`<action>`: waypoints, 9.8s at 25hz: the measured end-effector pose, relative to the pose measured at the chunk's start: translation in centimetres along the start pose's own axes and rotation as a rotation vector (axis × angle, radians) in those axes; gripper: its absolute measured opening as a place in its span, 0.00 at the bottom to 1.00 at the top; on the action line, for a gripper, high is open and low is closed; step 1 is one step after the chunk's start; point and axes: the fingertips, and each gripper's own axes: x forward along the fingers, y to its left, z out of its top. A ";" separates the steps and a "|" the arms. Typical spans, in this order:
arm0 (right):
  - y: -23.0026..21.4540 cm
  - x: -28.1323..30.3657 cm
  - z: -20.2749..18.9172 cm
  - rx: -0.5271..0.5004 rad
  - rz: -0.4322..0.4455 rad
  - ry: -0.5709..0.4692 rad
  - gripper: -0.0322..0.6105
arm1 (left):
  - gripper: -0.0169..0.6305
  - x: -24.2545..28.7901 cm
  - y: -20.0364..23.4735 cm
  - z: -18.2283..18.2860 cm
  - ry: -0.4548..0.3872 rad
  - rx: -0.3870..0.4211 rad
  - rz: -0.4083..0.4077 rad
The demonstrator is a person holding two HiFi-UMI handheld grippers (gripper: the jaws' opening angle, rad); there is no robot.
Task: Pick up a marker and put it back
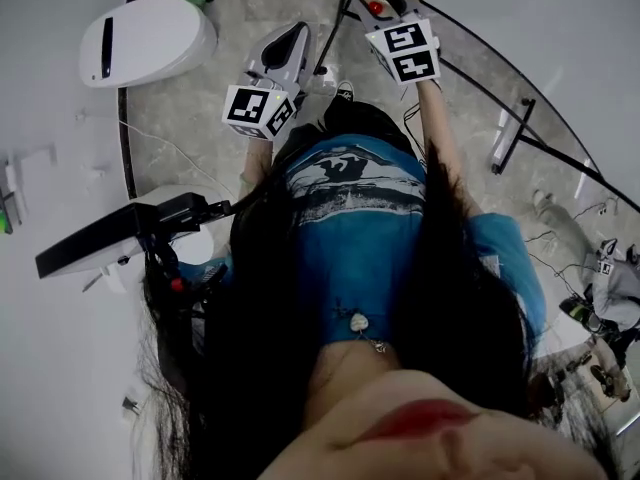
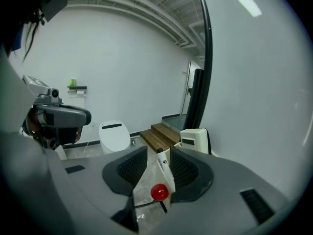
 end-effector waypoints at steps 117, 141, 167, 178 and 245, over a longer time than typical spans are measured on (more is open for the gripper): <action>-5.1 2.2 -2.8 0.254 -0.392 0.071 0.23 | 0.03 8.7 2.5 0.3 0.111 -0.022 -0.504; 2.7 -2.6 -2.7 0.657 -0.338 -0.159 0.23 | 0.03 5.9 2.5 -1.8 0.196 -0.065 -0.519; 17.6 -28.3 -14.8 0.572 0.007 -0.216 0.15 | 0.03 -15.7 -25.3 -7.8 0.088 0.006 -0.215; 24.7 -26.3 -14.7 0.618 0.133 -0.206 0.13 | 0.03 -22.9 -22.6 -9.5 0.143 0.033 -0.109; 51.7 -36.4 -12.2 0.598 -0.036 -0.221 0.13 | 0.03 -49.1 -23.2 -9.7 0.068 -0.033 -0.276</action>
